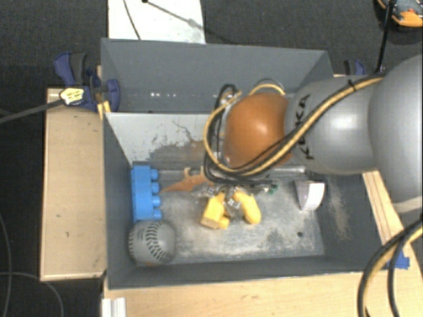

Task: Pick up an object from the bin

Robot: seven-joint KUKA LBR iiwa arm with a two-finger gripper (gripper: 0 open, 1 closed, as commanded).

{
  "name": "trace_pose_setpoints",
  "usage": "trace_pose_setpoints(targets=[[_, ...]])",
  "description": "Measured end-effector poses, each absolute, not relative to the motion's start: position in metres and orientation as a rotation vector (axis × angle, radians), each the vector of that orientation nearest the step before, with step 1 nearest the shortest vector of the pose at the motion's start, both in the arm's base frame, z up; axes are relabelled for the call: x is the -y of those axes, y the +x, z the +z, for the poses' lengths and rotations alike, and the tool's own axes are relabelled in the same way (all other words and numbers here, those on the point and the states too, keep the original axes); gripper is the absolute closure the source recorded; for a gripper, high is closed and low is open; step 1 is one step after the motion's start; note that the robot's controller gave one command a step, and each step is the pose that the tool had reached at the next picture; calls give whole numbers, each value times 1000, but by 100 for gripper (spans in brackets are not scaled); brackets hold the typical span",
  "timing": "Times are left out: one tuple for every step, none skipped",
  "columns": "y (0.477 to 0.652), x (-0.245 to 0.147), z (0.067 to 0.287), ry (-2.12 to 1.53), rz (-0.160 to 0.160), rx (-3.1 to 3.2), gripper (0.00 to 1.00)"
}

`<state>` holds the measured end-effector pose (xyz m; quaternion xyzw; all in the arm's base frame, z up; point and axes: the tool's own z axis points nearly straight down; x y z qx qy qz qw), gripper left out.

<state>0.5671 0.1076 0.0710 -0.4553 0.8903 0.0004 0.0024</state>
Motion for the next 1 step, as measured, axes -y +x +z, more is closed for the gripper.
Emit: trace_pose_setpoints(targets=[[566, -107, 77, -1446, 2, -2787, 100]])
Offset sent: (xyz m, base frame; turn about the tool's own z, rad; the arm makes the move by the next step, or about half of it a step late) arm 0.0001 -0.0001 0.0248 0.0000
